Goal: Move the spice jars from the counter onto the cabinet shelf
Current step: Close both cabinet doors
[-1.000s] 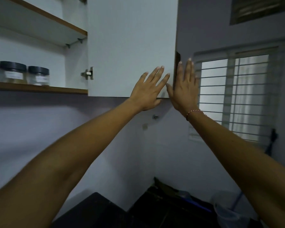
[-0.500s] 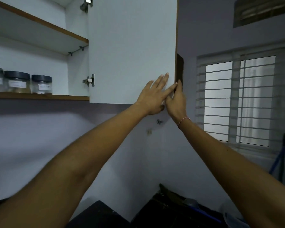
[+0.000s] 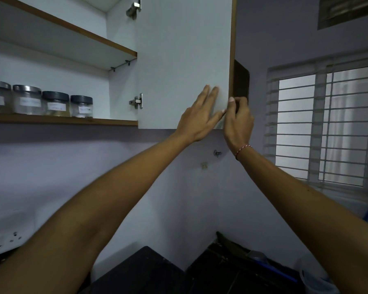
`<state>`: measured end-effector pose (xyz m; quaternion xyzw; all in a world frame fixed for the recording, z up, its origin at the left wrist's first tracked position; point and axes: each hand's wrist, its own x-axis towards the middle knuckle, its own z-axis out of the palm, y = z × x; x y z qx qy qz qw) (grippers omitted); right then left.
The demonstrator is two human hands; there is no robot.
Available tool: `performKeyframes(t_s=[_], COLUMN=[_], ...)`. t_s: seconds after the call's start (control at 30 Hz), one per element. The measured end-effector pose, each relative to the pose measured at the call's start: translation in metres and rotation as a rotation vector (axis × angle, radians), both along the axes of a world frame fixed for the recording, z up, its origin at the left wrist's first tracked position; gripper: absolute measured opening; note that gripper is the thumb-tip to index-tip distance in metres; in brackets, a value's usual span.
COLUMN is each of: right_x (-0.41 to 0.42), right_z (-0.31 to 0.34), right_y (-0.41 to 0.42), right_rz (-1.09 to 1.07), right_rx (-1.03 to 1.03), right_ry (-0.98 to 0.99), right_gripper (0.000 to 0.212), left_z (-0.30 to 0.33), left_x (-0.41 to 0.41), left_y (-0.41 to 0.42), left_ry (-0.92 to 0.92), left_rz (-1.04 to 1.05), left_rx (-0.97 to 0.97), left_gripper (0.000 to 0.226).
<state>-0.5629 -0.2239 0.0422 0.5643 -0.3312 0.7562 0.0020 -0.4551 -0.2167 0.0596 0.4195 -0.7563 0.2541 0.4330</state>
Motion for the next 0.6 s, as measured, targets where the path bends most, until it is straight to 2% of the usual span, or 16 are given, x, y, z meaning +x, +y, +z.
performKeyframes(t_s=[0.1,0.23,0.37,0.5,0.6], right_x=[0.020,0.050,0.094,0.136,0.166], right_z=[0.006,0.011,0.015,0.018,0.019], right_y=[0.018,0.041,0.065,0.092,0.106], right_rz=[0.095,0.284,0.576,0.794,1.062], right_rx=[-0.048,-0.070,0.022,0.073,0.138], right_ry=[0.008,0.011,-0.066,0.012,0.012], right_gripper=[0.028,0.034,0.036,0.047,0.052], left_z=[0.002,0.008,0.017,0.018,0.016], left_x=[0.010,0.030,0.057,0.096,0.119], left_y=[0.019,0.050,0.085,0.110,0.124], left_ry=[0.139,0.332,0.455,0.514,0.610], left_rz=[-0.082,-0.194,-0.251,-0.293,-0.269], left_rx=[0.031,0.063,0.118,0.240,0.203], left_gripper=[0.066,0.066,0.064,0.057,0.051])
